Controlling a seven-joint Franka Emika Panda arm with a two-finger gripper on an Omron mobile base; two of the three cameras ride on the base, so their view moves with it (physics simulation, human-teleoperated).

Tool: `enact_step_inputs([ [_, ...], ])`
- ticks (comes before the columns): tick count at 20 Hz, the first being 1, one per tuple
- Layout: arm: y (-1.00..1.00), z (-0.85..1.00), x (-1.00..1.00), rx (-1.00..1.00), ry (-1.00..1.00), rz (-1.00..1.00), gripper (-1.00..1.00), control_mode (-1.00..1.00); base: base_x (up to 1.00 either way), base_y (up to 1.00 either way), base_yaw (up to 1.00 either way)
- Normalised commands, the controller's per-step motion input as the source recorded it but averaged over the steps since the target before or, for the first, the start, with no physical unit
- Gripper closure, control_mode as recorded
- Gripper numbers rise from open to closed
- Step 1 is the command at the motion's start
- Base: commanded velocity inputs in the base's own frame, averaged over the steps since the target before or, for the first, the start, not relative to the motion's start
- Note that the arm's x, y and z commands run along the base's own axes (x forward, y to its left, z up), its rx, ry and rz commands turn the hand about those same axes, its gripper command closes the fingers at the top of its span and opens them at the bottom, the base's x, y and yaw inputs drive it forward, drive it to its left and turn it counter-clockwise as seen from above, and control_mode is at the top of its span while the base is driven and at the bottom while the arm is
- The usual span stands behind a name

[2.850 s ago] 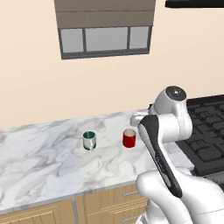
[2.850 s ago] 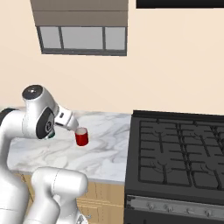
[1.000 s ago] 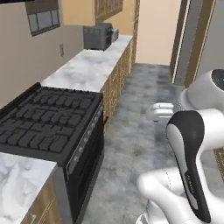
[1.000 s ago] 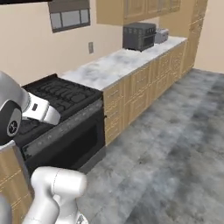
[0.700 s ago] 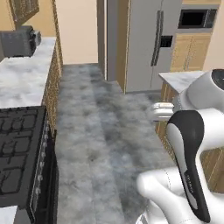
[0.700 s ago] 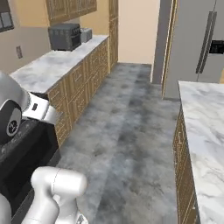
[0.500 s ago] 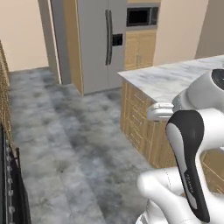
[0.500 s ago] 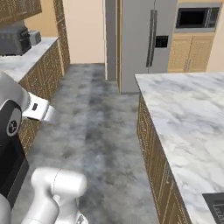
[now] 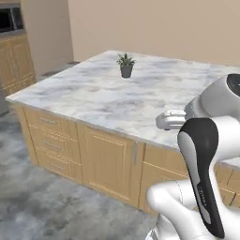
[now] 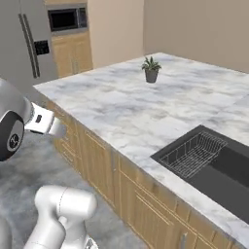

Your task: Clear the mugs and bowl far away from the sink.

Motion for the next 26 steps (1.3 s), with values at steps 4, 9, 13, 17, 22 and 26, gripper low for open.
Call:
enact_step_inputs([
  [4, 0.0, 0.0, 0.0, 0.0, 0.0, 0.0, -1.0, 1.0, 0.0, 0.0, -1.0],
  [9, 0.0, 0.0, 0.0, 0.0, 0.0, 0.0, -1.0, 1.0, 0.0, 0.0, -0.99],
  [13, 0.0, 0.0, 0.0, 0.0, 0.0, 0.0, -1.0, 1.0, 0.0, 0.0, -0.97],
  [17, 0.0, 0.0, 0.0, 0.0, 0.0, 0.0, -1.0, 1.0, 0.01, -0.61, -0.69],
  [22, 0.0, 0.0, 0.0, 0.0, 0.0, 0.0, -1.0, 1.0, 0.04, -1.0, -0.07],
  [26, 0.0, 0.0, 0.0, 0.0, 0.0, 0.0, -1.0, 1.0, 0.0, -1.0, 0.0],
])
